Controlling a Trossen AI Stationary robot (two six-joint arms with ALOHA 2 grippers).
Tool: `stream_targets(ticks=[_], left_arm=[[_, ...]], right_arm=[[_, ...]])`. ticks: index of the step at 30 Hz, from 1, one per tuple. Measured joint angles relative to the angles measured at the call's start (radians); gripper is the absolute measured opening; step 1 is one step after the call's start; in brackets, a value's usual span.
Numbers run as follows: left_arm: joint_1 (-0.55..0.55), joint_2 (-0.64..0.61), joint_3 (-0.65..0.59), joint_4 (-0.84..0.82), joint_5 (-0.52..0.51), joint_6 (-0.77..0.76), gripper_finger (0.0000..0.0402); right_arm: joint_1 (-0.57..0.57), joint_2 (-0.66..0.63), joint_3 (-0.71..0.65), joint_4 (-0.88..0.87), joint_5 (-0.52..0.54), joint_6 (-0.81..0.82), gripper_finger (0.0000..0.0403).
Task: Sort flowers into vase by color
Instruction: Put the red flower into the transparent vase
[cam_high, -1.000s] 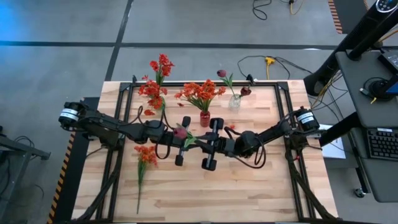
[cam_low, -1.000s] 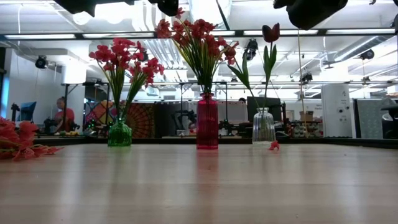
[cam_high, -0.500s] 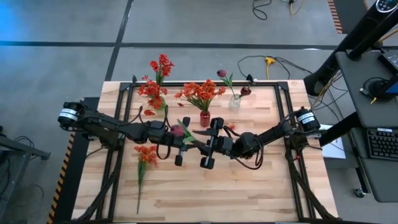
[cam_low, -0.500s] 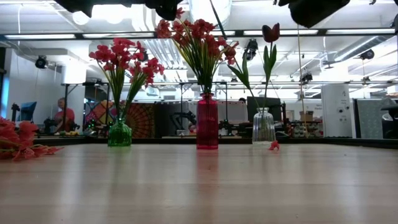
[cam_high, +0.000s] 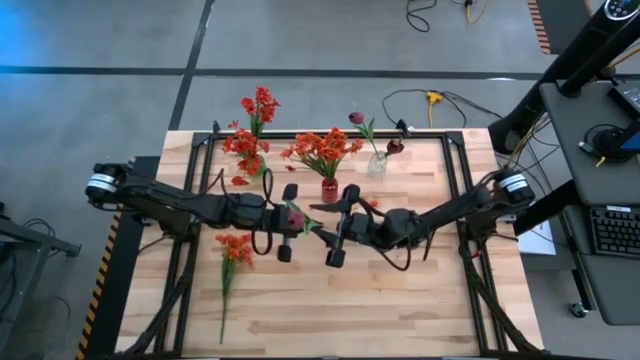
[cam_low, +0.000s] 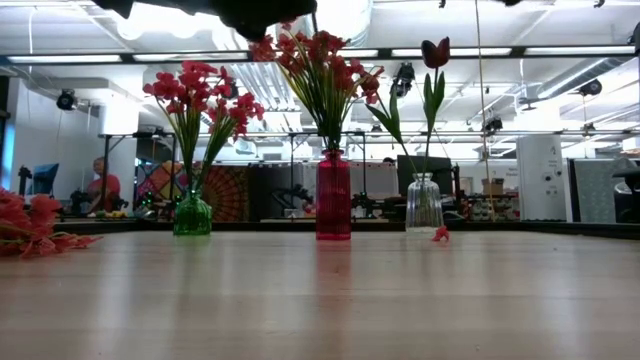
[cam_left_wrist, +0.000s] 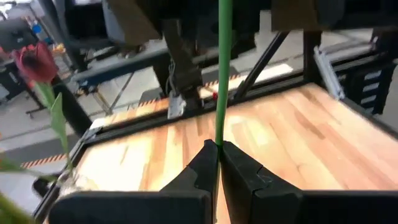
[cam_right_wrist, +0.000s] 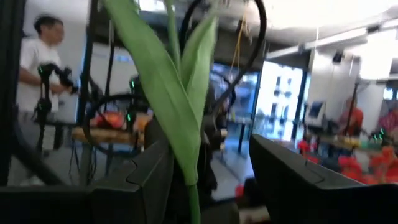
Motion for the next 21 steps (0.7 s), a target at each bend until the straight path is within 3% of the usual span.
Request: stream_targets(ticks=[10, 16, 21], left_arm=[[0.000, -0.038, 0.000, -0.089, -0.019, -0.001, 0.0000], [0.000, -0.038, 0.000, -0.095, -0.019, -0.004, 0.0000], [0.000, -0.038, 0.000, -0.104, -0.019, -0.012, 0.0000]], right_arm=[[-0.002, -0.133, 0.063, -0.494, 0.011, 0.170, 0.0201], [-0.006, -0.113, 0.207, -0.771, 0.010, 0.204, 0.0201], [-0.009, -0.075, 0.305, -0.896, 0.018, 0.203, 0.0197]])
